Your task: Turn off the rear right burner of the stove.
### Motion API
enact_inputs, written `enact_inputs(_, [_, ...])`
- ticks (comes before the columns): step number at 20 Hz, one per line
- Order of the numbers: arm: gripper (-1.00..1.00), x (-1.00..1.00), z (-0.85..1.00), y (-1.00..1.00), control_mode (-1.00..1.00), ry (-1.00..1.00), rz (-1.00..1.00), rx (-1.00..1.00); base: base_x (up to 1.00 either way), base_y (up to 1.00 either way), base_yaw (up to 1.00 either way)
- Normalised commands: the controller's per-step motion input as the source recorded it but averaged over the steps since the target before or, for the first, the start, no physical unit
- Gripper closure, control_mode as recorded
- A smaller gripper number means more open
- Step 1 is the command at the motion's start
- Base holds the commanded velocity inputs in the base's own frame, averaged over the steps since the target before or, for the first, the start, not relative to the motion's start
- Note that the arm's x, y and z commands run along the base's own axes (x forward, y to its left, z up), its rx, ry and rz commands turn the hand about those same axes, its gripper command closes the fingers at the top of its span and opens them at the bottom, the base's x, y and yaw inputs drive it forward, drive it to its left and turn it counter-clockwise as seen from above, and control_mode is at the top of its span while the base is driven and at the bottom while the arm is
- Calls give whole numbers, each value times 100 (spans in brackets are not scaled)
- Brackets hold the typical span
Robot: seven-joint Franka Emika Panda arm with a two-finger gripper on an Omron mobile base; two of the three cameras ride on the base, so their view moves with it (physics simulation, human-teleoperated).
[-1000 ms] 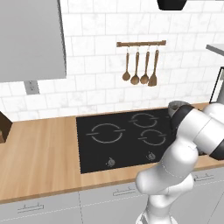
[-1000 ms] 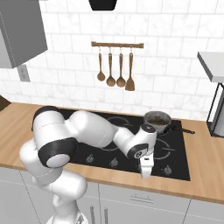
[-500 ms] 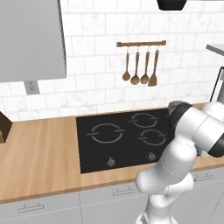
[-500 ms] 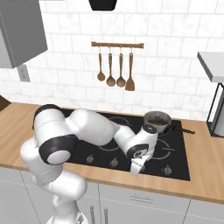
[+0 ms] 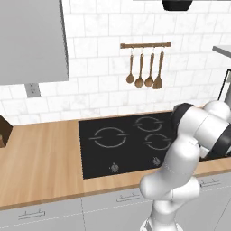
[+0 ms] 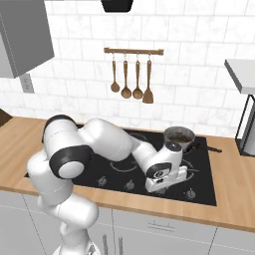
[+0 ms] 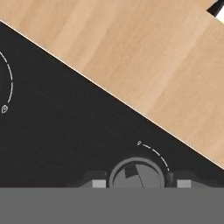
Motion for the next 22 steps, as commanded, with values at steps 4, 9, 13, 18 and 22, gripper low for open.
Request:
enact_inputs(4, [100, 0, -17, -20, -100, 13, -81, 11, 0, 0, 0])
enact_inputs(9, [100, 0, -16, -29, -100, 9, -82, 11, 0, 0, 0])
enact_inputs(13, [100, 8, -16, -18, -100, 1, -84, 6, 0, 0, 0])
enact_inputs(18, [100, 19, -19, -16, -100, 0, -85, 4, 0, 0, 0])
enact_inputs(22, [100, 19, -22, -17, -100, 0, -90, 3, 0, 0, 0])
